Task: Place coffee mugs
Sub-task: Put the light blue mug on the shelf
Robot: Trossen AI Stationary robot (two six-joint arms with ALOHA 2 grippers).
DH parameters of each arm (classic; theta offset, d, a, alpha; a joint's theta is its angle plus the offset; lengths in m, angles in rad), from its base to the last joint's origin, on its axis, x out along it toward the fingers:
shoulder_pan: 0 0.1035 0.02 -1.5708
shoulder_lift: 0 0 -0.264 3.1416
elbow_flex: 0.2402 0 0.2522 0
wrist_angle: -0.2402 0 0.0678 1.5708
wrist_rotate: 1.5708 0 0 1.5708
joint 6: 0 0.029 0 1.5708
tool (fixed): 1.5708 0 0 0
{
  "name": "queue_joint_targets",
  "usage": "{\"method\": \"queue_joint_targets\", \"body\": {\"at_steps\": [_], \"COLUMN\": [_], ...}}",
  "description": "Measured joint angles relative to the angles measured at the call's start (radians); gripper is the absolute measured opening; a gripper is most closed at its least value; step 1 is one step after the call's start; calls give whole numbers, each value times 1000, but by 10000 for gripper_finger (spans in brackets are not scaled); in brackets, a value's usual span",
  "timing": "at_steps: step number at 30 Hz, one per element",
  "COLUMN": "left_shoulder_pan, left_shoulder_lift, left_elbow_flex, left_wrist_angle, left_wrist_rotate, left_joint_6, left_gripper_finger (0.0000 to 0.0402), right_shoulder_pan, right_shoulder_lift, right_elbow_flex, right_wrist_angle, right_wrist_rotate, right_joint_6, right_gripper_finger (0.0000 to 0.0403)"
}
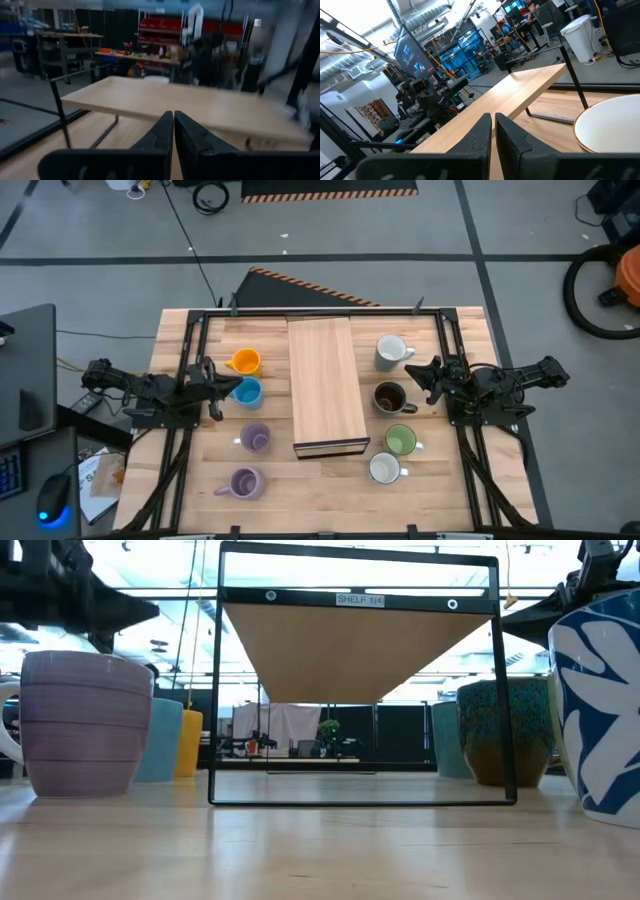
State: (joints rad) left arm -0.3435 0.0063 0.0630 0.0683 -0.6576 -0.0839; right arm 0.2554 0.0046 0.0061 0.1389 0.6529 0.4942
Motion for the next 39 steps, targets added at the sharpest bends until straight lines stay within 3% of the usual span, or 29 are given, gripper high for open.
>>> {"method": "queue_joint_targets", "body": {"at_steps": [9,26,30,34,39], "left_shoulder_pan": [0,0,0,0,0], "left_shoulder_lift": [0,0,0,0,0], "left_elbow_flex": [0,0,0,0,0], "left_wrist_angle": [256,436,458,458,464], "left_wrist_rotate": [0,-9,-56,-65,-169], "left_joint_6": [-343,-427,-424,-426,-551], "left_gripper_finger": [23,23,23,23,23], "right_shoulder_pan": [0,0,0,0,0], "right_shoulder_lift": [0,0,0,0,0], "right_elbow_flex": [0,0,0,0,0], "right_wrist_angle": [3,260,321,346,358], "right_wrist_rotate": [0,-10,-3,-69,-43], "right_joint_6": [0,140,140,148,303], "right_gripper_finger": [29,29,29,29,29]}}
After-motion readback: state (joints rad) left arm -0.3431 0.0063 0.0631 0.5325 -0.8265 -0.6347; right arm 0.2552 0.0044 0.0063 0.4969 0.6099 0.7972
